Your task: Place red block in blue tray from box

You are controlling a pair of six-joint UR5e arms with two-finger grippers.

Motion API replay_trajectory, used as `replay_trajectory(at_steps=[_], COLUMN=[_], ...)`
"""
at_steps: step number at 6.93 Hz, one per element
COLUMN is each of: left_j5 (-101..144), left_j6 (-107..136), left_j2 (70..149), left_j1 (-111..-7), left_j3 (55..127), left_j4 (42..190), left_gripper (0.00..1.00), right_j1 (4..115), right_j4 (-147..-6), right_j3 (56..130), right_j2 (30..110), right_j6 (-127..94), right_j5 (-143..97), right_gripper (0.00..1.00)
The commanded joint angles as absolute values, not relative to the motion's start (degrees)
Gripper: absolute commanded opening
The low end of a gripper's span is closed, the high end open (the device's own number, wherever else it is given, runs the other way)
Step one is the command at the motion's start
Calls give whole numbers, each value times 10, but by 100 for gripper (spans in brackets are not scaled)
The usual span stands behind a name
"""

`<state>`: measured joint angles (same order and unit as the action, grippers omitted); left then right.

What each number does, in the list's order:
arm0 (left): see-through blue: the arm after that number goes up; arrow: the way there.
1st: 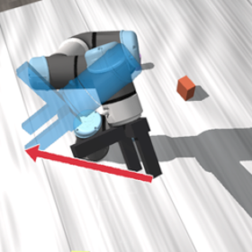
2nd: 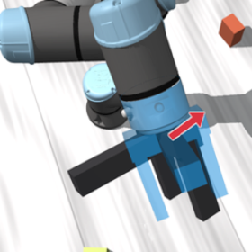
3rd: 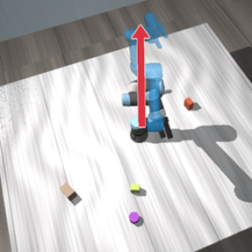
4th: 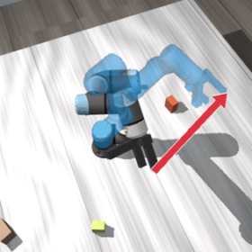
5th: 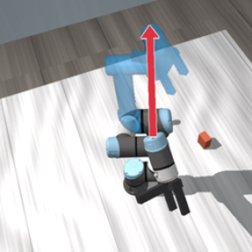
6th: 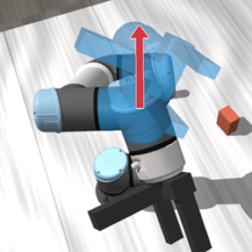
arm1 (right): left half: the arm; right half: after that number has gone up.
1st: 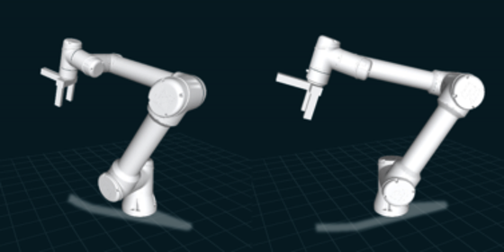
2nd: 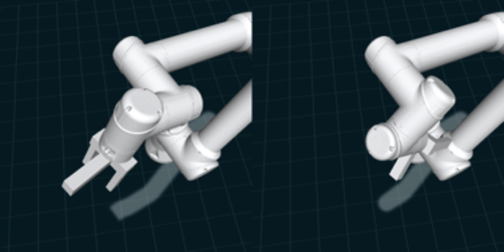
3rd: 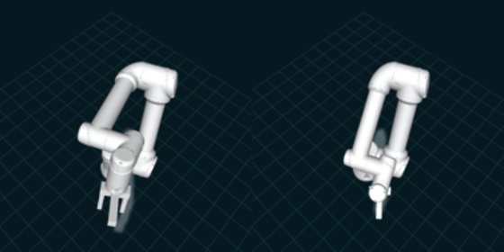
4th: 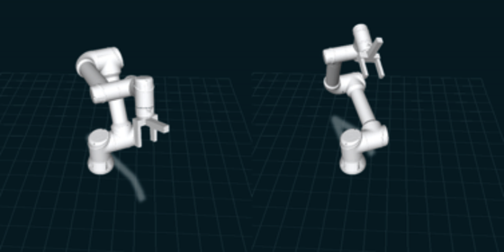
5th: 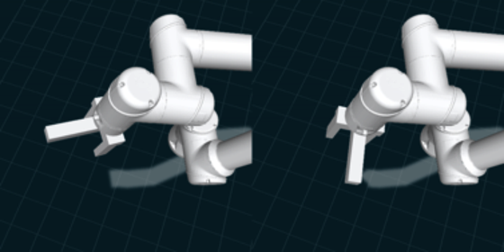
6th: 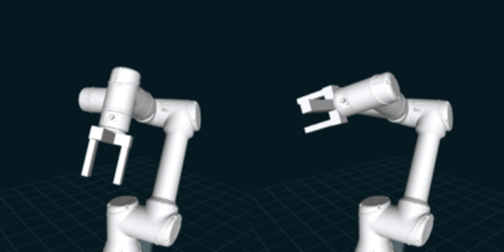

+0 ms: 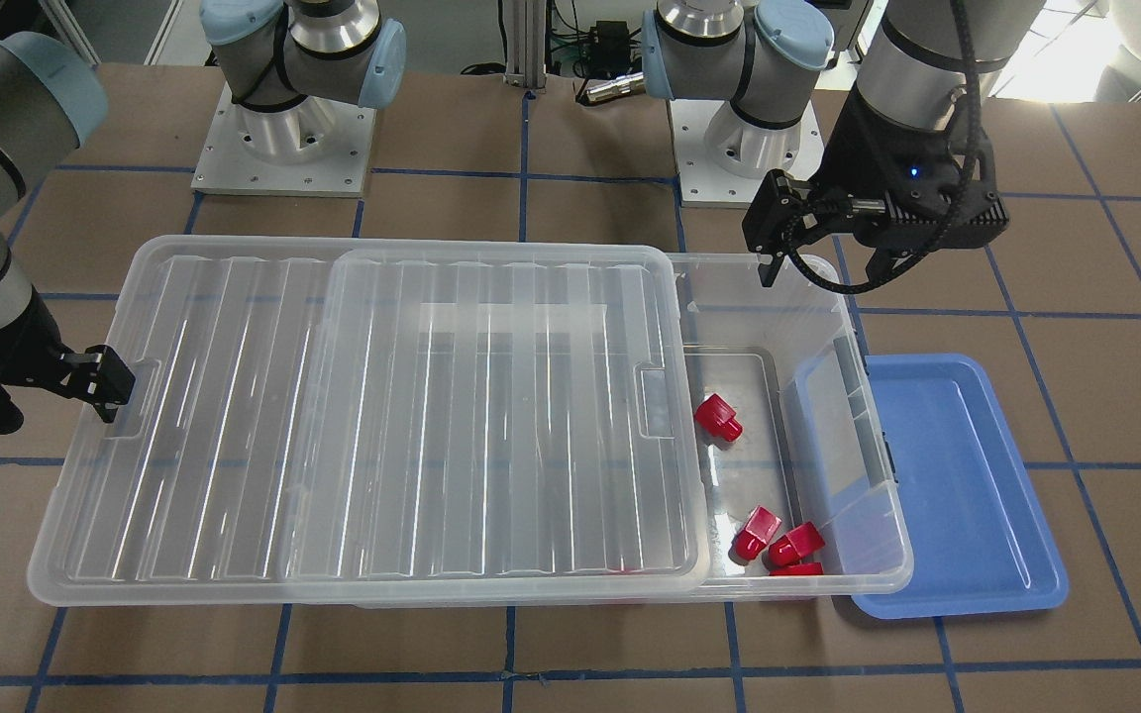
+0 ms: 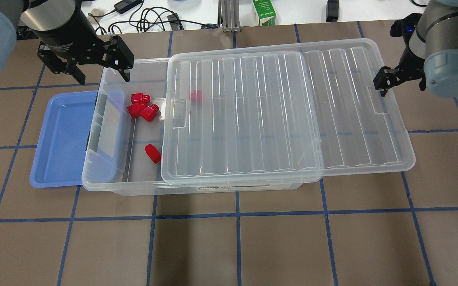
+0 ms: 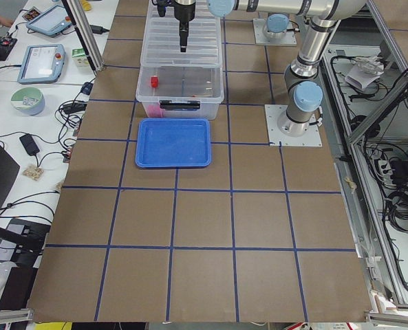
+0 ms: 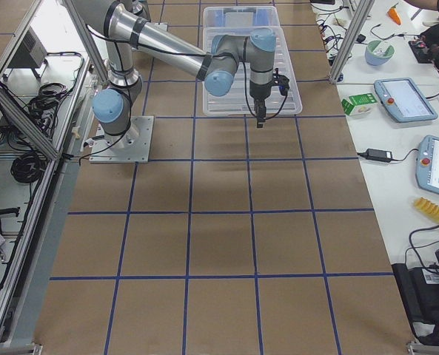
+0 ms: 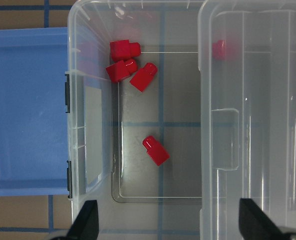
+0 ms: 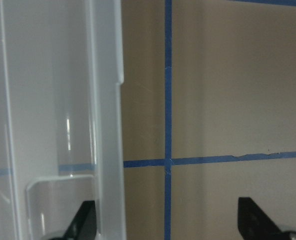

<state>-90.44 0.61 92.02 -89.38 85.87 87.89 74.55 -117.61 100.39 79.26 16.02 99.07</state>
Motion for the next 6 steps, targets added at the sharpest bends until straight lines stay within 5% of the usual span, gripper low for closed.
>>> replay_trajectory(at_steps=[1, 6], left_j5=[-904, -904], left_j6=[6, 6], left_j2=[920, 920], left_j1=[-894, -894], left_j3=[859, 859], left_j4=[879, 879], left_gripper=[100, 100], right_j1=[725, 738], right_j4=[-1173, -1116], right_j3=[1004, 969], right_j2=[793, 836], right_j6=[169, 165], right_j5=[990, 941], right_gripper=[100, 100])
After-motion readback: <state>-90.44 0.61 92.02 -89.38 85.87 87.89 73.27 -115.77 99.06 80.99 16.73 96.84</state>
